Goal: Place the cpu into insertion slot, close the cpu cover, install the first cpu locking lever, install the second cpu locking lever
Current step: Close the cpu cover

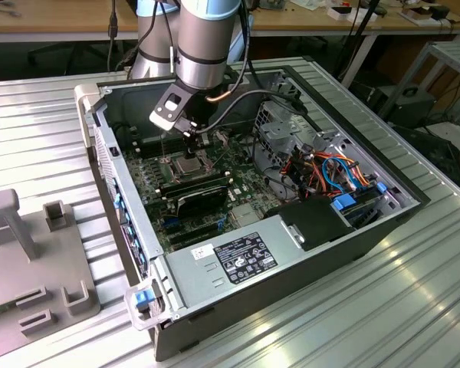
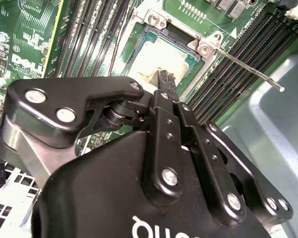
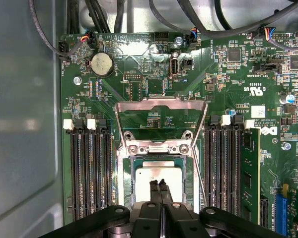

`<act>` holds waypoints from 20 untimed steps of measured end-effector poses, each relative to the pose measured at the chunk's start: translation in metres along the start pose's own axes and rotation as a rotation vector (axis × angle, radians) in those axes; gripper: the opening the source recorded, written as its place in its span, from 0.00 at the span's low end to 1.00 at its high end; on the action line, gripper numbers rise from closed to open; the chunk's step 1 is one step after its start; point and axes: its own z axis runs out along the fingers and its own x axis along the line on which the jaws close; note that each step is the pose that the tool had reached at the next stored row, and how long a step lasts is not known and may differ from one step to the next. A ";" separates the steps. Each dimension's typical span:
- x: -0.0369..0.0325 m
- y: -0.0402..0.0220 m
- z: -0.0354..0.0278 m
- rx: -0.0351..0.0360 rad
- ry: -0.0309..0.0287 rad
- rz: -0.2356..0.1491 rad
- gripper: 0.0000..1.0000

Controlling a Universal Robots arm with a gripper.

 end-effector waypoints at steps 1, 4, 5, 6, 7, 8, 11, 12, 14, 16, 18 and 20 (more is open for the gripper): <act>0.0000 0.0000 0.0000 0.0000 -0.0001 0.000 0.11; 0.0000 0.0001 -0.0055 0.0001 -0.0001 0.000 0.11; 0.0000 0.0002 -0.0079 0.0000 0.0000 0.000 0.11; 0.0000 0.0003 -0.0111 0.0000 0.0000 0.000 0.11; 0.0000 0.0003 -0.0133 0.0000 0.0000 0.000 0.11; 0.0000 0.0003 -0.0146 -0.0001 0.0002 0.000 0.11; 0.0000 0.0003 -0.0148 0.0000 0.0000 0.000 0.11; 0.0000 0.0003 -0.0148 0.0000 0.0000 0.000 0.11; 0.0000 0.0003 -0.0148 0.0001 0.0000 0.000 0.11; 0.0000 0.0006 -0.0148 0.0000 0.0000 -0.005 0.11; 0.0001 0.0040 -0.0165 0.0000 0.0001 -0.005 0.11; 0.0001 0.0065 -0.0226 0.0000 0.0000 -0.005 0.11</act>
